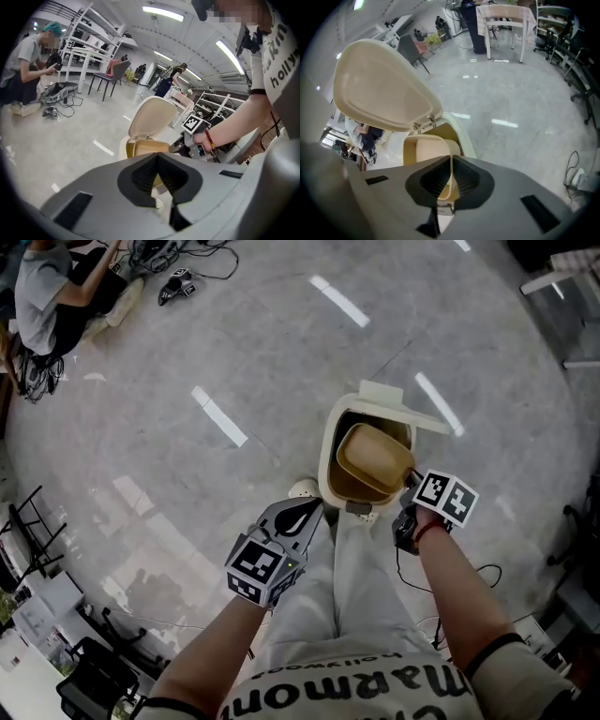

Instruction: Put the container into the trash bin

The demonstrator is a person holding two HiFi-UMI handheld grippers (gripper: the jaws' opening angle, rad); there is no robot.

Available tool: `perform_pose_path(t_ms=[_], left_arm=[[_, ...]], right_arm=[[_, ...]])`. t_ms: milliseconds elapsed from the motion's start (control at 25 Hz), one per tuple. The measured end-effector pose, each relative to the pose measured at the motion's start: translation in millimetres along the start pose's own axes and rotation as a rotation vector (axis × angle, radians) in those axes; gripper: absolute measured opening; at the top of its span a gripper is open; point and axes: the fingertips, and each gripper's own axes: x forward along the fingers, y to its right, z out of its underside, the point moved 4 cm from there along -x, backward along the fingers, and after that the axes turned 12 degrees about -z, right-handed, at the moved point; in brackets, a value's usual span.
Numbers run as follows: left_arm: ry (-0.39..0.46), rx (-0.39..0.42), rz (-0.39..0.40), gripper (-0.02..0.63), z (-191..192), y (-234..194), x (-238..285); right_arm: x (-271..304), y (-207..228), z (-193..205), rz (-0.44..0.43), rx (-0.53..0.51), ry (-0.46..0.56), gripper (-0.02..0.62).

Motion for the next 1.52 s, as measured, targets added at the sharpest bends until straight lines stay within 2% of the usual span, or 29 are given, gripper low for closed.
perform_pose_path(t_ms=[80, 400, 720, 1320, 1520], left_arm=[[-0.01, 0.006, -0.01, -0.009, 1.0, -9.5, 1.5], [0.009, -0.062, -0.069, -0.009, -11.5, -39.3, 7.6], [0.009, -0.082, -0.053, -0.009, -14.9, -32.6, 12.7], [0.01, -0.093, -0.062, -0.009, -8.7, -29.6, 12.1], [0.011, -0.09, -0.058, -0.009, -5.4, -27.0, 10.6]], right_arm=[[6.6, -2.2, -2.3, 0.014, -0.02, -0.012, 0.012], [20.0, -1.8, -3.2, 0.134, -0.04, -0.043, 0.012], [30.4, -5.5, -0.8, 0.233, -0.066, -0.094, 0.012], [39.6, -10.3, 20.8, 0.148, -0.062, -0.089, 0.017], [46.7, -13.9, 22.9, 0.105, -0.061, -0.09, 0.037]])
